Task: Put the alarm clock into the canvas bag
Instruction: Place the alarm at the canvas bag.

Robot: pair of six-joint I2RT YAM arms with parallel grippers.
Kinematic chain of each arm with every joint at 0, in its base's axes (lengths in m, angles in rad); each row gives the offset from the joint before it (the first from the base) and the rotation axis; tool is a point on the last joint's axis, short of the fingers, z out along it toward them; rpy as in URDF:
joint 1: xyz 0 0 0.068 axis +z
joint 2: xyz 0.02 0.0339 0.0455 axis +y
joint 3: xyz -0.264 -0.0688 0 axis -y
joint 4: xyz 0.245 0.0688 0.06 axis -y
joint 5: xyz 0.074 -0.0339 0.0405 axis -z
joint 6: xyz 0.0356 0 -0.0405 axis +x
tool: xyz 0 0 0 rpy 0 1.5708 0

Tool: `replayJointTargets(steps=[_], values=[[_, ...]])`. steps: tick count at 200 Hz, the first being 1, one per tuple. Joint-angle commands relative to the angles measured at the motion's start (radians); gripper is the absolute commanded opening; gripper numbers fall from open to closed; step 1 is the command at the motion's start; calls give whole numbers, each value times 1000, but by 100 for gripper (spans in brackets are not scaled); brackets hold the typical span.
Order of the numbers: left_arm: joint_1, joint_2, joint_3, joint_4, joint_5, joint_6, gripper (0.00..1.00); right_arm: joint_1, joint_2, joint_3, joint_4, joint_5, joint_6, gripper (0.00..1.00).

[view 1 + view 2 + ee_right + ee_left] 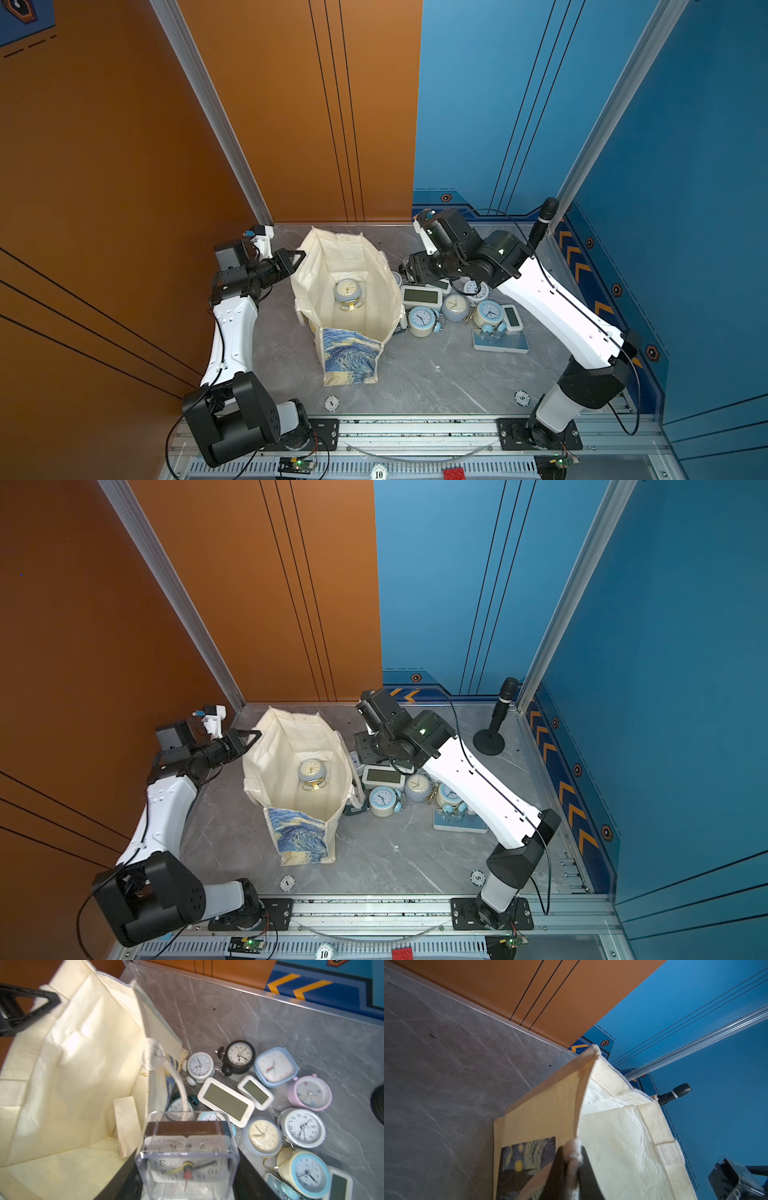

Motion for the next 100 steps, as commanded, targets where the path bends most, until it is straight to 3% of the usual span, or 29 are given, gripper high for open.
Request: replayJointTargets(steps=[1,54,100], values=[[-1,-8,-12,5,10,-1,0,46,74,93,-15,-4,-51,60],[-14,-4,-14,4,6,3,0,128,238,271,-14,-101,-54,60],[-14,-13,-13,5,8,7,0,169,339,326,-13,-181,-60,59]])
